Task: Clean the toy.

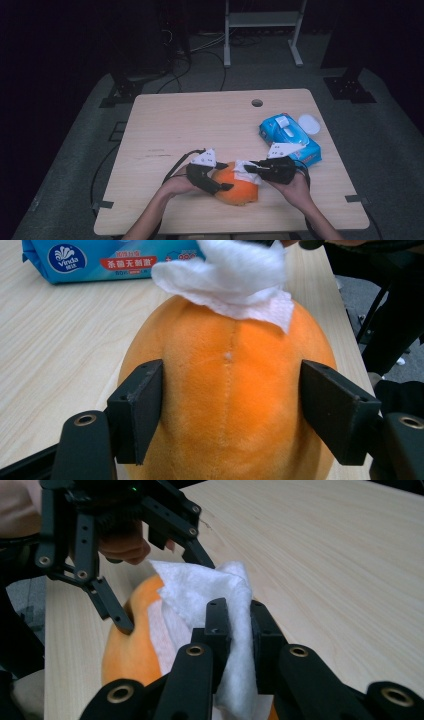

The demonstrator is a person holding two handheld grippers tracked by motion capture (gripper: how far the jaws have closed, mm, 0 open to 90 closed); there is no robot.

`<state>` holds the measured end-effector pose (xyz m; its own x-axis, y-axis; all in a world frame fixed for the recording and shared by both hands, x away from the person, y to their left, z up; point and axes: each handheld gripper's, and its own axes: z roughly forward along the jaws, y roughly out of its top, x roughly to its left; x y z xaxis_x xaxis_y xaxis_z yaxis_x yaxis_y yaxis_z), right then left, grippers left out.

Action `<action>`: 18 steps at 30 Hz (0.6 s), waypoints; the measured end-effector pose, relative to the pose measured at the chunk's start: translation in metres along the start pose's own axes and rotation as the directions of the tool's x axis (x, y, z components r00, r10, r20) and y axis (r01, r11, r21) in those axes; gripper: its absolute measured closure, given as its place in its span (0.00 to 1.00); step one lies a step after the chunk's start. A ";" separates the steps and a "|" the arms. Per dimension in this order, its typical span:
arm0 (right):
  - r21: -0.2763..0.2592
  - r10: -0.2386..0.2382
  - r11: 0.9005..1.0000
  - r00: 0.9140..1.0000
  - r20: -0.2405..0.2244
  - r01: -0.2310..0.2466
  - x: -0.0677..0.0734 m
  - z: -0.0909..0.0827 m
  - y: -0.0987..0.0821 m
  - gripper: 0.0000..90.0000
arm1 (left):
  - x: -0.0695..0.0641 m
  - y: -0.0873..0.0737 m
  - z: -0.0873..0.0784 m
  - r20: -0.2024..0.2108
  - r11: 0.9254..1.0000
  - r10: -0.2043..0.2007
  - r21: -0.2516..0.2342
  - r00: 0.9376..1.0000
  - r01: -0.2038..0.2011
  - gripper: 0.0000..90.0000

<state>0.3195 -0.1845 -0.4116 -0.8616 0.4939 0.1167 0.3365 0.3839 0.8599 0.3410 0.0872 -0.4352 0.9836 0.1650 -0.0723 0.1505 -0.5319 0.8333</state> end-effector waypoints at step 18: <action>-0.001 0.041 0.999 0.999 -0.035 -0.041 0.000 -0.010 -0.009 0.90 | -0.011 0.012 0.005 -0.033 0.999 0.033 0.034 0.999 -0.032 0.28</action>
<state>0.3126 -0.1953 -0.4147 -0.8597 0.4820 0.1693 0.3714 0.3623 0.8549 0.3323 0.0748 -0.4273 0.9842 0.1752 -0.0265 0.1225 -0.5644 0.8163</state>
